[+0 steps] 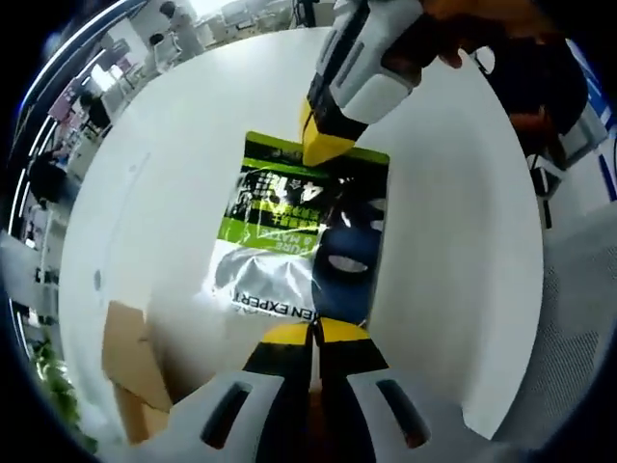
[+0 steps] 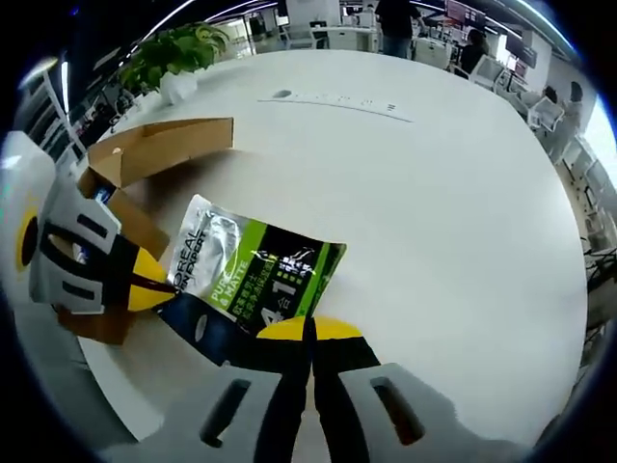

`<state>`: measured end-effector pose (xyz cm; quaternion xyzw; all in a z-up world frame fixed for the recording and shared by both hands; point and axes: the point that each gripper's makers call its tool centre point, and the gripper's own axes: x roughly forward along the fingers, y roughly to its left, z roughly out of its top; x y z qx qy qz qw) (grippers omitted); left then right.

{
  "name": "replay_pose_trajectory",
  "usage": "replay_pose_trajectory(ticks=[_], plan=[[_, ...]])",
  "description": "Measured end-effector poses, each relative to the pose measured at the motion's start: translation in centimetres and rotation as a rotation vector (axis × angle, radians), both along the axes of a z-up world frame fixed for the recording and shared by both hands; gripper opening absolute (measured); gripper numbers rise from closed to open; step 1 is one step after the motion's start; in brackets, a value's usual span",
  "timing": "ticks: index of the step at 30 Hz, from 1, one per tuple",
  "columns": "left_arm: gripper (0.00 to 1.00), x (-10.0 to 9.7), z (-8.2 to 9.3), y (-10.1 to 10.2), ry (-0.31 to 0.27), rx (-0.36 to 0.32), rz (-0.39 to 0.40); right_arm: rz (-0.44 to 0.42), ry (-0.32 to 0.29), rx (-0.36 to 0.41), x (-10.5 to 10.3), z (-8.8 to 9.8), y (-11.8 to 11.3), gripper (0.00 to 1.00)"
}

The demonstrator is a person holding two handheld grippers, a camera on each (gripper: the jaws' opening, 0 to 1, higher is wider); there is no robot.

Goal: Operate the shoe box by opening the lid, removing the specified soft item, and placing it in the target area until the item is outside and the box remains undamaged.

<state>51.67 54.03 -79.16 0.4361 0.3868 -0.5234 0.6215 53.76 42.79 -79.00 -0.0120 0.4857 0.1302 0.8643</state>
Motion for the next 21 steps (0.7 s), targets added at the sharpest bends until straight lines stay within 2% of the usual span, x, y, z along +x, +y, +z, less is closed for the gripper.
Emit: replay_pose_trajectory(ticks=[3, 5, 6, 11, 17, 21], plan=[[0.0, 0.1, -0.3, 0.2, -0.021, 0.012, -0.022, 0.006, 0.002, 0.0, -0.1, -0.6, 0.1, 0.0], [0.0, 0.2, -0.6, 0.4, -0.065, 0.035, -0.093, 0.011, 0.007, -0.006, -0.2, -0.9, 0.2, 0.0], [0.0, 0.2, -0.5, 0.1, -0.088, 0.023, -0.113, 0.013, 0.006, -0.012, -0.2, -1.1, 0.2, 0.0], [0.03, 0.2, -0.4, 0.4, -0.084, 0.033, -0.096, 0.014, 0.001, -0.017, 0.0, -1.3, 0.1, 0.0], [0.06, 0.0, 0.5, 0.9, -0.112, 0.039, -0.129, 0.023, -0.01, -0.032, 0.3, -1.3, 0.0, 0.0], [0.09, -0.1, 0.8, 1.3, -0.09, 0.042, -0.128, 0.017, -0.017, -0.034, 0.5, -1.4, -0.1, 0.0]])
